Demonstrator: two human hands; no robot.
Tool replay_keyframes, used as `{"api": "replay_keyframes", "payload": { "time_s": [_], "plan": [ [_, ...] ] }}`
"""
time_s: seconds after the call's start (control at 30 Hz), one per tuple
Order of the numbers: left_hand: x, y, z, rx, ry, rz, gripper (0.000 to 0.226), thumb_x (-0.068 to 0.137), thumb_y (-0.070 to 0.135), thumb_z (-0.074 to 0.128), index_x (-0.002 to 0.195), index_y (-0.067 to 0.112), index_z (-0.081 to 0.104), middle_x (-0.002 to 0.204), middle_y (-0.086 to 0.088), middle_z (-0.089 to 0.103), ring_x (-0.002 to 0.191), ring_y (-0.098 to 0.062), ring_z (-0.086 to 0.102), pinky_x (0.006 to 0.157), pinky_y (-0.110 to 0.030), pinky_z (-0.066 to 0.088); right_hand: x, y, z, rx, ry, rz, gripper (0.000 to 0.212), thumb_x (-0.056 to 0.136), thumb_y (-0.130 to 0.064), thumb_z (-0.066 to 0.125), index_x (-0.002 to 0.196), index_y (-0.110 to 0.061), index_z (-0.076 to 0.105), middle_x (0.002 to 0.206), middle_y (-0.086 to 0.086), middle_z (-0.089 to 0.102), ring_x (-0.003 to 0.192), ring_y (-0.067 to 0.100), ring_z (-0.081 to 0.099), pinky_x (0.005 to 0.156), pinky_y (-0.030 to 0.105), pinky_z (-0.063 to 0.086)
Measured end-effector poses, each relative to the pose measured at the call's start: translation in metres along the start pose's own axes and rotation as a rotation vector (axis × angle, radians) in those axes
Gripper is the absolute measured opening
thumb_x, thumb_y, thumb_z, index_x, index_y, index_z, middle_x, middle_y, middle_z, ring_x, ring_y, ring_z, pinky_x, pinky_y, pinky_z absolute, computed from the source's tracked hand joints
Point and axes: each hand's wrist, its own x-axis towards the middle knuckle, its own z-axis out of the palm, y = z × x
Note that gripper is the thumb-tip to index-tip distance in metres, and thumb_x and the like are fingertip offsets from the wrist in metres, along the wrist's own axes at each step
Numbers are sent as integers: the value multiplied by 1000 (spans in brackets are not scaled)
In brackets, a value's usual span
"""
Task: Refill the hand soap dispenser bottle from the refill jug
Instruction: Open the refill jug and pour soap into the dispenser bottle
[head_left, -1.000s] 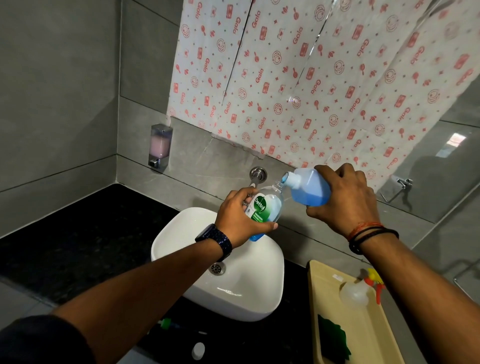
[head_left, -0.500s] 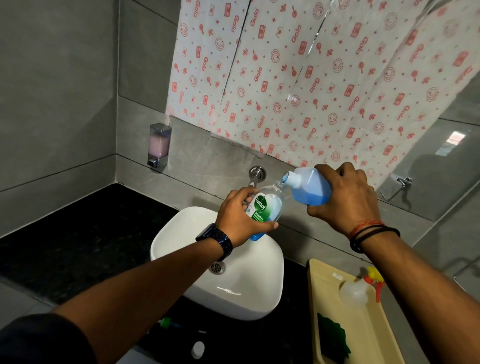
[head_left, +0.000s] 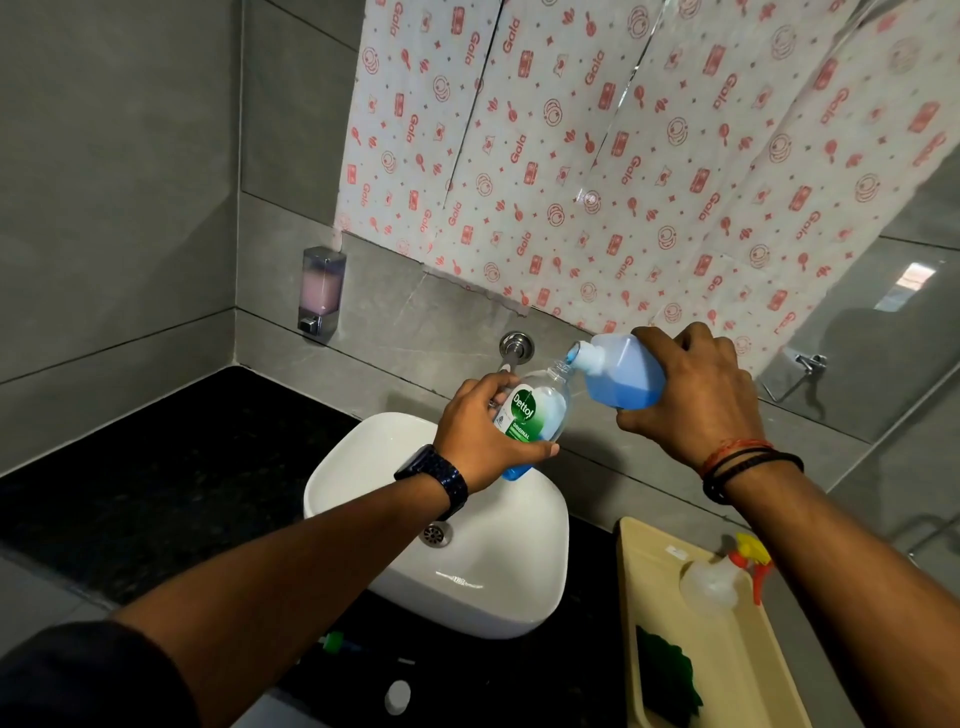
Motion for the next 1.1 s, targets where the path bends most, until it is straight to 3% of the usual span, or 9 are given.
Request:
{"api": "replay_keyframes", "payload": {
  "time_s": [0.23,0.47,1.1],
  "plan": [
    [1,-1,0,-11,0,-1,81,47,40,89,118,27,53,109,5,52,92,-10,57,68,-13,50,0,-1,-2,-2,-7,-1,80,55,-35,83,125,-24,46,104,15,48,98,37,44,75,48,46],
    [2,-1,1,-1,-3,10,80,48,40,89,119,27,52,109,4,52,94,-13,57,73,-22,55,0,-1,-4,-1,-10,2,79,55,-33,83,124,-23,46,105,16,48,98,38,45,76,48,46],
    [-1,3,0,-12,-11,3,79,51,38,88,120,26,51,111,4,52,96,-13,57,73,-21,54,-1,-2,-6,3,-16,11,79,54,-33,82,124,-23,47,104,15,48,98,38,44,75,48,46]
  ]
}}
